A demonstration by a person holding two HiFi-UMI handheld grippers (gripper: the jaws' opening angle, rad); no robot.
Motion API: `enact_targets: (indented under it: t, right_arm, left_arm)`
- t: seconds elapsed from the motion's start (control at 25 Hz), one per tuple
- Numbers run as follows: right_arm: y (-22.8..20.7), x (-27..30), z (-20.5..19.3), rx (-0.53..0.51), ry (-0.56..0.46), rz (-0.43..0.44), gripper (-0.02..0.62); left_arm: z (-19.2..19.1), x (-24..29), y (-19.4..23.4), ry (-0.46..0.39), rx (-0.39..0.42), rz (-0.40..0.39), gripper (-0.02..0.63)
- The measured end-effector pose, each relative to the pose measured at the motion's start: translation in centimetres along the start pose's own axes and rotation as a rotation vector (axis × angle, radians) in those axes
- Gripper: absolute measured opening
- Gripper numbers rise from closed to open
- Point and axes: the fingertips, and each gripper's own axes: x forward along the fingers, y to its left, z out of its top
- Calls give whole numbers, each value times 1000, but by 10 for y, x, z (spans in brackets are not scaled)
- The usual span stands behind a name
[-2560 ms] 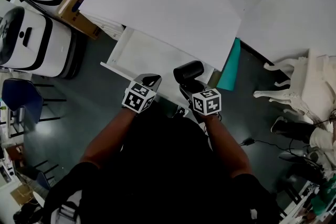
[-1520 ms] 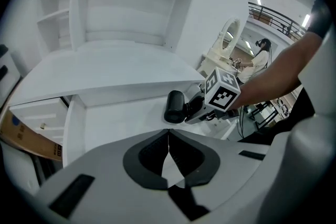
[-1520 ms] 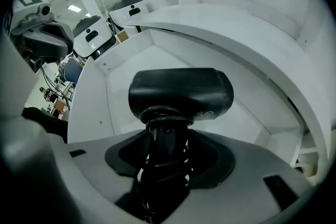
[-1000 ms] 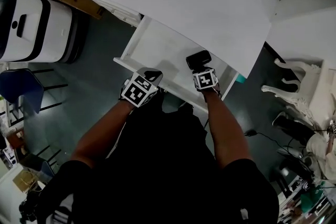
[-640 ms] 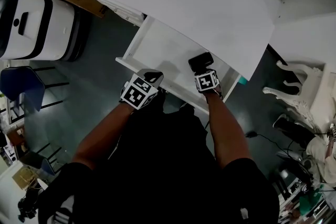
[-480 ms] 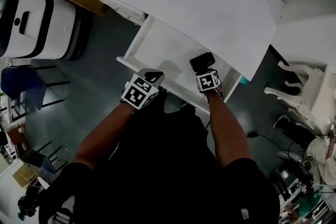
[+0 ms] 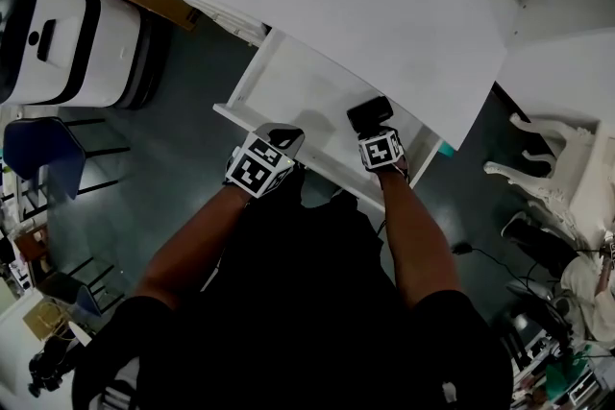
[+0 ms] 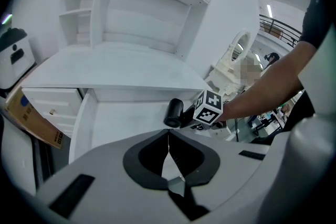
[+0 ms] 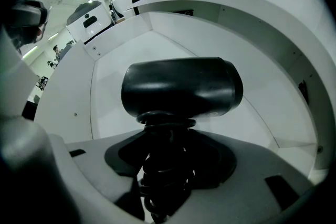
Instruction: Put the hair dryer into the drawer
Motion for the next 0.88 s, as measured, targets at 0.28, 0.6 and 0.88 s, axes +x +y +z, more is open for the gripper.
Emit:
enact_targets:
  t: [0.28, 0.6, 0.88]
  right_arm:
    - [6, 1, 2, -28, 4, 31, 238]
    - [8, -24, 10, -47, -69, 41, 241]
    - [3, -47, -1, -9, -115, 22, 241]
  left_arm:
    - [2, 2, -2, 2, -6, 10, 9]
    - [12, 1, -16, -19, -2, 21, 9]
    - [23, 5, -34, -42, 11, 27, 9]
